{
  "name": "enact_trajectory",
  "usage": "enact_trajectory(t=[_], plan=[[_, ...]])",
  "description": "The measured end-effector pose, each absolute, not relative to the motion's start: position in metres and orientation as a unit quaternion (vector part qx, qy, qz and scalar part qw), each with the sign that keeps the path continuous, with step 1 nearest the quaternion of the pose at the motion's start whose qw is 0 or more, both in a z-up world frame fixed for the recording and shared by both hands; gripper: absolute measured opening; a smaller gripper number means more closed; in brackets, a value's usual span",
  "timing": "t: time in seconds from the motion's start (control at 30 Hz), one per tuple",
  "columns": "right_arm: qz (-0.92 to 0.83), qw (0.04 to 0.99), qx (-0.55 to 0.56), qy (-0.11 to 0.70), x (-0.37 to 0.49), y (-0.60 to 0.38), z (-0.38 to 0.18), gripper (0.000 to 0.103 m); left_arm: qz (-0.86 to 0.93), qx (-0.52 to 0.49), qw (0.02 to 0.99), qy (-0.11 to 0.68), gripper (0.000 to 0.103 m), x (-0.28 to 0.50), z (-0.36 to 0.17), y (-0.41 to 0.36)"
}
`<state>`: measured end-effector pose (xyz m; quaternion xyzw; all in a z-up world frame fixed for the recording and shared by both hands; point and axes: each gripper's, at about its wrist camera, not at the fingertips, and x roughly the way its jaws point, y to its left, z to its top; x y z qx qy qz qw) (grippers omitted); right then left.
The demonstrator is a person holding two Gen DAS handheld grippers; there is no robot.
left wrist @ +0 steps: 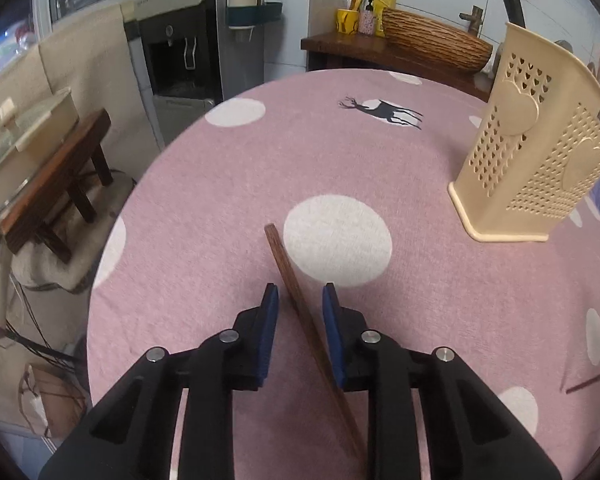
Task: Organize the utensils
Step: 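Grasp another brown chopstick lying on the table with the left tool, then carry the brown chopstick to the holder with the left tool while the right tool carries its chopstick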
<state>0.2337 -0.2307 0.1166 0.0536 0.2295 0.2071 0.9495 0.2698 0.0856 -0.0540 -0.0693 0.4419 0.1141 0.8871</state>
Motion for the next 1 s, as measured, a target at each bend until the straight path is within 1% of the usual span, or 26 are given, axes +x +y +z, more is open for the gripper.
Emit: enact_trajectory(t=[0.07, 0.13, 0.23, 0.47, 0.67, 0.8, 0.97, 1.0], plan=[[0.207, 0.949, 0.055, 0.232, 0.235, -0.231, 0.116, 0.008, 0.116, -0.065, 0.886, 0.445, 0.02, 0.28, -0.054, 0.085], [0.207, 0.948, 0.057, 0.233, 0.236, -0.232, 0.115, 0.008, 0.118, -0.065, 0.884, 0.449, 0.014, 0.289, -0.053, 0.088], [0.207, 0.948, 0.062, 0.234, 0.237, -0.233, 0.115, 0.008, 0.117, -0.061, 0.882, 0.453, 0.011, 0.301, -0.054, 0.089], [0.206, 0.947, 0.063, 0.238, 0.239, -0.231, 0.113, 0.008, 0.114, -0.053, 0.884, 0.451, 0.008, 0.307, -0.056, 0.083], [0.206, 0.947, 0.063, 0.237, 0.236, -0.232, 0.112, 0.008, 0.089, -0.08, 0.89, 0.44, 0.008, 0.298, -0.046, 0.086], [0.206, 0.948, 0.065, 0.234, 0.232, -0.234, 0.112, 0.008, 0.043, -0.102, 0.911, 0.397, 0.008, 0.27, -0.007, 0.083], [0.21, 0.947, 0.071, 0.234, 0.23, -0.239, 0.114, 0.008, -0.003, -0.114, 0.948, 0.297, 0.008, 0.218, 0.068, 0.078], [0.21, 0.947, 0.072, 0.234, 0.23, -0.239, 0.114, 0.008, -0.007, -0.114, 0.952, 0.284, 0.008, 0.211, 0.076, 0.076]])
